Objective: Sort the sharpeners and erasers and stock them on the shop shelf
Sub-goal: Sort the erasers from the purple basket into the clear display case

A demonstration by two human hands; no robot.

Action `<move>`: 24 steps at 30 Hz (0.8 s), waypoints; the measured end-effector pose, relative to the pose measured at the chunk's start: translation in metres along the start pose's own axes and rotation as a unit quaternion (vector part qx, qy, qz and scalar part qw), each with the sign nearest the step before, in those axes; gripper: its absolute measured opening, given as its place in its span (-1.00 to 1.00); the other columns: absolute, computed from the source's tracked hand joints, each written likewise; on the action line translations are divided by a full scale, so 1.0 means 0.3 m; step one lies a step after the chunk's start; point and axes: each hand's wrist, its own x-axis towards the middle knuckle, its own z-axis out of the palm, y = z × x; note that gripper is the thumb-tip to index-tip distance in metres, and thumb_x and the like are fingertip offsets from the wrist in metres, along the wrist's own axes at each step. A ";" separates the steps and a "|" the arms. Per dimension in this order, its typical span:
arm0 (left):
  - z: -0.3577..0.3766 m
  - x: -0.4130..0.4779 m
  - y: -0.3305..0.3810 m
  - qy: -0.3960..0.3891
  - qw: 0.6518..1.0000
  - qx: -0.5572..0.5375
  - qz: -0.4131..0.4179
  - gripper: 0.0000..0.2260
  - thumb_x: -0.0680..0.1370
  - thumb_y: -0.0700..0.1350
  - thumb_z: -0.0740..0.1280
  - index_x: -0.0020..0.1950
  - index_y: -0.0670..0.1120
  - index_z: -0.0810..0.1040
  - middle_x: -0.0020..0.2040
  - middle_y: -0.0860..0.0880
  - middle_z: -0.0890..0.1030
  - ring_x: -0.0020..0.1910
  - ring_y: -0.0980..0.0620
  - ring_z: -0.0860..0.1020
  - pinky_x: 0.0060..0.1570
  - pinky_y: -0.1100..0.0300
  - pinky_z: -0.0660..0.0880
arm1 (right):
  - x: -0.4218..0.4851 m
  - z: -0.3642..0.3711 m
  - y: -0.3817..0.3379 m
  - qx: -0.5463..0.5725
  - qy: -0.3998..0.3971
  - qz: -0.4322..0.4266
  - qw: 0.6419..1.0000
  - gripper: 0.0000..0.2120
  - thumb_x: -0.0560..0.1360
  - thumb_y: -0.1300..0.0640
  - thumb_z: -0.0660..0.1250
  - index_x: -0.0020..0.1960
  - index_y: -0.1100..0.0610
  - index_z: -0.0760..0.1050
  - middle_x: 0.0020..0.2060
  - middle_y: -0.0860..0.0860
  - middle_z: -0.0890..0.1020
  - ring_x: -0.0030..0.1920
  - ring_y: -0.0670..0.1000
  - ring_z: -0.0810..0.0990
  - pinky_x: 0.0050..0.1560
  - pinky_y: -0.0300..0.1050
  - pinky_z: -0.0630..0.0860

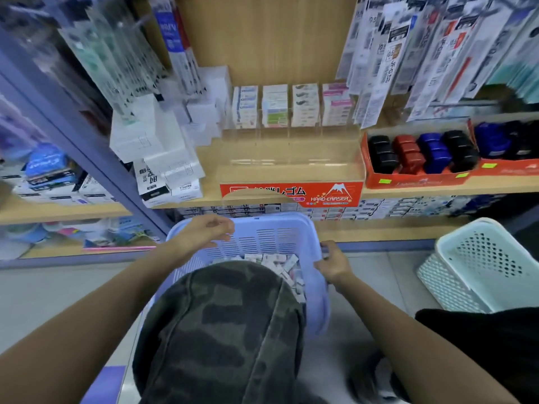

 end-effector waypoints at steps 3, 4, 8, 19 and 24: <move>0.005 0.037 0.024 -0.029 0.999 0.017 0.004 -0.85 0.53 0.00 0.34 0.05 -0.02 0.54 0.04 0.02 0.63 0.00 0.12 0.59 -0.06 0.23 0.45 | 0.023 -0.062 0.025 -0.013 0.006 0.020 1.000 -0.59 0.48 0.35 0.26 0.31 0.20 0.36 0.06 0.15 0.54 -0.03 0.15 0.51 -0.14 -0.08 0.43; 0.001 0.052 0.035 -0.038 0.999 0.023 0.005 -0.85 0.53 0.00 0.35 0.05 -0.02 0.54 0.04 0.02 0.63 0.00 0.12 0.59 -0.03 0.23 0.45 | 0.034 -0.080 0.032 -0.004 0.003 0.032 0.999 -0.57 0.47 0.35 0.28 0.32 0.19 0.36 0.01 0.13 0.52 -0.05 0.12 0.48 -0.14 -0.10 0.40; 0.003 0.115 0.088 -0.063 0.997 0.051 0.017 -0.82 0.52 -0.03 0.36 0.09 -0.04 0.53 0.06 0.02 0.63 0.03 0.09 0.60 0.11 0.12 0.43 | 0.049 -0.129 0.020 0.047 -0.071 0.114 0.990 -0.58 0.50 0.36 0.28 0.33 0.16 0.32 0.05 0.15 0.48 -0.03 0.17 0.49 -0.27 -0.03 0.45; 0.076 0.109 0.054 -0.029 0.997 0.074 0.013 -0.74 0.54 -0.07 0.36 0.18 -0.13 0.52 0.10 -0.07 0.57 0.05 -0.04 0.55 -0.14 0.22 0.43 | 0.043 -0.087 0.045 -0.073 -0.019 0.054 0.996 -0.75 0.51 0.30 0.22 0.18 0.30 0.44 -0.05 0.19 0.55 -0.11 0.16 0.52 -0.21 -0.03 0.45; 0.058 0.119 -0.161 0.162 0.976 0.148 -0.018 -0.50 0.53 -0.06 0.37 0.41 -0.16 0.32 0.40 -0.20 0.28 0.32 -0.17 0.33 0.24 0.03 0.32 | 0.054 -0.072 0.045 -0.108 0.009 0.043 0.993 -0.75 0.48 0.35 0.20 0.14 0.28 0.50 -0.14 0.14 0.55 -0.17 0.12 0.50 -0.25 -0.10 0.43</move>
